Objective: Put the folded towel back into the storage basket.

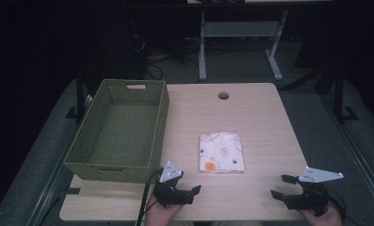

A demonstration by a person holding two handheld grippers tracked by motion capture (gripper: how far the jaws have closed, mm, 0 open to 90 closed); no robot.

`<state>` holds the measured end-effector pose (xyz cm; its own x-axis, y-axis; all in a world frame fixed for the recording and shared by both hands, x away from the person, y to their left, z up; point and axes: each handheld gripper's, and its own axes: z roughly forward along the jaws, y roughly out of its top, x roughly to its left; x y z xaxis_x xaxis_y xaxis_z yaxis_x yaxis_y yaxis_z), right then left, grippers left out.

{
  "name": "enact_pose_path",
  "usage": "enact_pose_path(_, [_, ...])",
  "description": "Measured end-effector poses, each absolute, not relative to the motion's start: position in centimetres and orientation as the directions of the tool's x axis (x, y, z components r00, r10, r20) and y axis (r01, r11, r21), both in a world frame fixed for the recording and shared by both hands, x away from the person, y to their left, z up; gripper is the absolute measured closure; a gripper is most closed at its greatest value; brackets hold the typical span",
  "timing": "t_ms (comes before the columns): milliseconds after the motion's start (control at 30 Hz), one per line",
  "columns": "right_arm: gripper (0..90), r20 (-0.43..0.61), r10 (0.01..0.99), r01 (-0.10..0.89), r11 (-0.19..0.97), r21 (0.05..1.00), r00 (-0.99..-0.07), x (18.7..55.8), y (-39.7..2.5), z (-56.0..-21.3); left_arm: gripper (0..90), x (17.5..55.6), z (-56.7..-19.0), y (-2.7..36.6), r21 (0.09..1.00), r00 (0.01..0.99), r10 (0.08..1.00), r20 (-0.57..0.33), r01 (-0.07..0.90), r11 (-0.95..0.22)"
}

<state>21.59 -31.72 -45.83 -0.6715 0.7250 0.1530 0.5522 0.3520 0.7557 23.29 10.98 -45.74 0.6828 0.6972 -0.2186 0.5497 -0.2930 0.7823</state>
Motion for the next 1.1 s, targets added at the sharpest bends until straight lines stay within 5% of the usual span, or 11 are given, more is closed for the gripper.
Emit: enact_pose_path(1100, [18.8, 0.228, 0.712, 0.607, 0.336, 0.720, -0.664, 26.3, -29.6, -44.3, 17.5, 25.4, -44.3, 8.9, 0.784, 0.707, 0.656, -0.264, 0.553, -0.281])
